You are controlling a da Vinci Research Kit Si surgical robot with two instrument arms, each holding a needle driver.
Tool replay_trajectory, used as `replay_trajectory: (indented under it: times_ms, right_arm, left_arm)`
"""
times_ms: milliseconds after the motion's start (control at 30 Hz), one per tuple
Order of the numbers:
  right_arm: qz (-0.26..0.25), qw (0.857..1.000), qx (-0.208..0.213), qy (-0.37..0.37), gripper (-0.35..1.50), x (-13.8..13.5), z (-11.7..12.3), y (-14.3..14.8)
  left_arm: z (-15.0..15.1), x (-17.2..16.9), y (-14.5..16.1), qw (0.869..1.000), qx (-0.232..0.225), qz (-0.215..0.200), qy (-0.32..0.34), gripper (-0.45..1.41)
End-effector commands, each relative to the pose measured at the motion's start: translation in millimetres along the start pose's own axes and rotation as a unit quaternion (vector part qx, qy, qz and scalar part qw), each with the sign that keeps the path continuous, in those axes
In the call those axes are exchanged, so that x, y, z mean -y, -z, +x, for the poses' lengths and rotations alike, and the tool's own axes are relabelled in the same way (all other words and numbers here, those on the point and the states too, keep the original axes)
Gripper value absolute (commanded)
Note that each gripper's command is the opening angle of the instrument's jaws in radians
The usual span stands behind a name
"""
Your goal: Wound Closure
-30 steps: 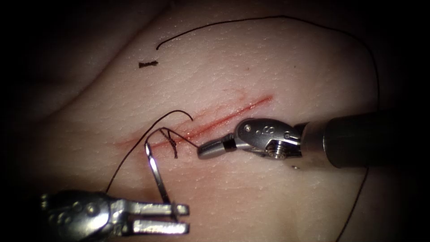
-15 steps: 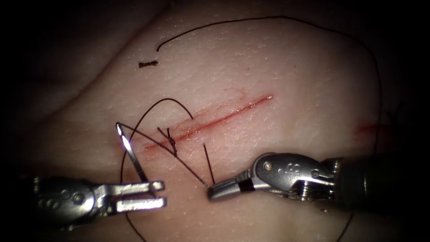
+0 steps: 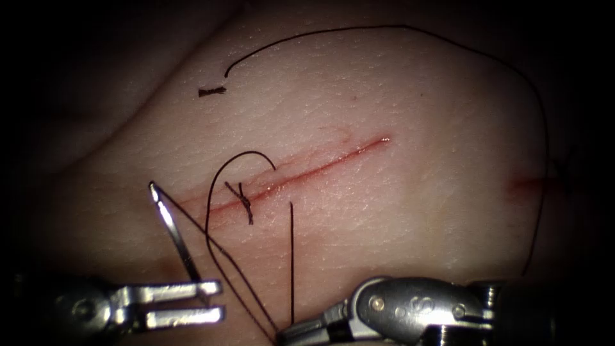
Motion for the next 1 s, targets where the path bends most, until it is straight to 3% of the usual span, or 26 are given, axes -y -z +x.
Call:
replay_trajectory:
  times_ms: [33,200,533,1000]
  right_arm:
    - [-0.012,1.000,0.007,0.002,1.08,-1.1,-0.7,-0.7]
    - [-0.052,0.998,0.018,0.025,1.25,-3.3,-1.0,0.5]
    - [-0.093,0.992,0.045,0.072,1.10,-8.8,-2.9,3.2]
    - [-0.101,0.981,0.061,0.152,1.13,-12.0,-10.0,-2.0]
  left_arm:
    - [-0.7,-0.4,-0.4,1.000,0.000,-0.002,0.001,-0.45]
    - [-0.8,-0.5,0.9,1.000,0.000,-0.001,-0.002,-0.45]
    - [-1.0,-0.7,3.0,1.000,0.004,0.010,-0.001,-0.45]
    - [0.6,-1.4,3.1,1.000,0.005,0.017,-0.004,-0.45]
